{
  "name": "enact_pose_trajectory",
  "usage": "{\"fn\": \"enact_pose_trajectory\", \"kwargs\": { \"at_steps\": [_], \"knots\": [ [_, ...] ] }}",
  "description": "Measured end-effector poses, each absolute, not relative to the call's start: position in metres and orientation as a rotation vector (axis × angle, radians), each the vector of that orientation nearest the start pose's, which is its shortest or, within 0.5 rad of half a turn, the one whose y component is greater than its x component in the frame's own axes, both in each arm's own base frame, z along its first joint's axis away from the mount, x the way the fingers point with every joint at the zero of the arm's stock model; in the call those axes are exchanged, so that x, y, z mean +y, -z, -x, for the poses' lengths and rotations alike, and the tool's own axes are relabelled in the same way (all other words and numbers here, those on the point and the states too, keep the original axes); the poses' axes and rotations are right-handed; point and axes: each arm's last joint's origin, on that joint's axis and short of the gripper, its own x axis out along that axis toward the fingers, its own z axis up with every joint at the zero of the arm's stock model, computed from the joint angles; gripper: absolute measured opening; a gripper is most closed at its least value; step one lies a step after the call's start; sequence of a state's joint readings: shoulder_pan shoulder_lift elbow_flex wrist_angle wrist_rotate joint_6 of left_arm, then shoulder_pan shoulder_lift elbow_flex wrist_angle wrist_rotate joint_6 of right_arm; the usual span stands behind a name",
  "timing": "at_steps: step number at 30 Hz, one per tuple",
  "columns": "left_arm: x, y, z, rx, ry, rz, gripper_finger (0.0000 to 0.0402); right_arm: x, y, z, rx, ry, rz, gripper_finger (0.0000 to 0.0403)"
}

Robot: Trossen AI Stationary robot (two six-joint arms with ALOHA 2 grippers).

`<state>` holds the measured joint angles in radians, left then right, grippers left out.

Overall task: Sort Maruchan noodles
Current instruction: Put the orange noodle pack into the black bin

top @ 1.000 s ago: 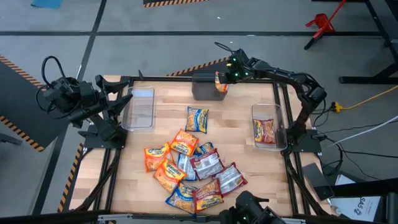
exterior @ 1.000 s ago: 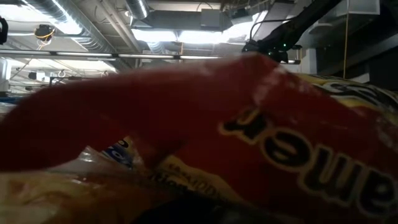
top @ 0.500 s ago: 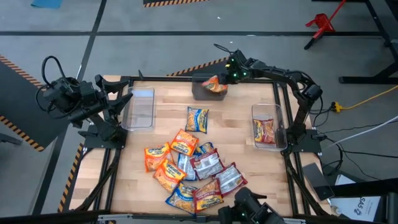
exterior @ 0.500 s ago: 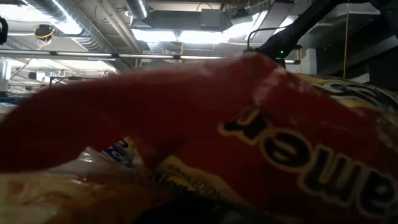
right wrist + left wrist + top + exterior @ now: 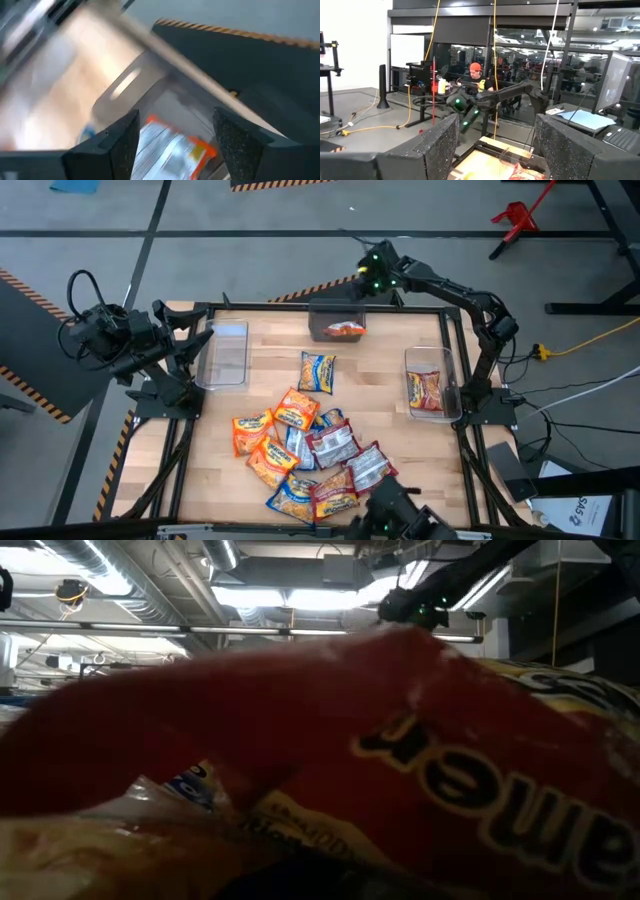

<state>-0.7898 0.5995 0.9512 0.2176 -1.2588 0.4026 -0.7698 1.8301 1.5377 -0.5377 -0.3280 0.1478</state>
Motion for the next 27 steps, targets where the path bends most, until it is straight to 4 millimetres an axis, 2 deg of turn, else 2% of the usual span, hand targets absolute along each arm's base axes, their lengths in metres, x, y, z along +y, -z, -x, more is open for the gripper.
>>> {"fn": "enact_pose_trajectory", "kwargs": {
  "at_steps": [6,10,21,24,27],
  "knots": [
    [-0.034,-0.434,-0.073,-0.193,-0.516,0.101,0.0258,-0.229,-0.271,-0.319,0.951,0.310,-0.191,0.0234],
    [-0.034,-0.434,-0.073,-0.192,-0.515,0.101,0.0258,-0.210,-0.259,-0.327,1.054,0.269,-0.062,0.0234],
    [-0.034,-0.434,-0.073,-0.187,-0.519,0.081,0.0258,-0.215,-0.227,-0.332,1.173,0.309,-0.068,0.0229],
    [-0.034,-0.434,-0.073,-0.177,-0.535,0.079,0.0258,-0.217,-0.223,-0.333,1.188,0.327,-0.058,0.0203],
    [-0.034,-0.434,-0.073,-0.175,-0.541,0.081,0.0258,-0.218,-0.218,-0.333,1.209,0.346,-0.061,0.0156]
  ]
}}
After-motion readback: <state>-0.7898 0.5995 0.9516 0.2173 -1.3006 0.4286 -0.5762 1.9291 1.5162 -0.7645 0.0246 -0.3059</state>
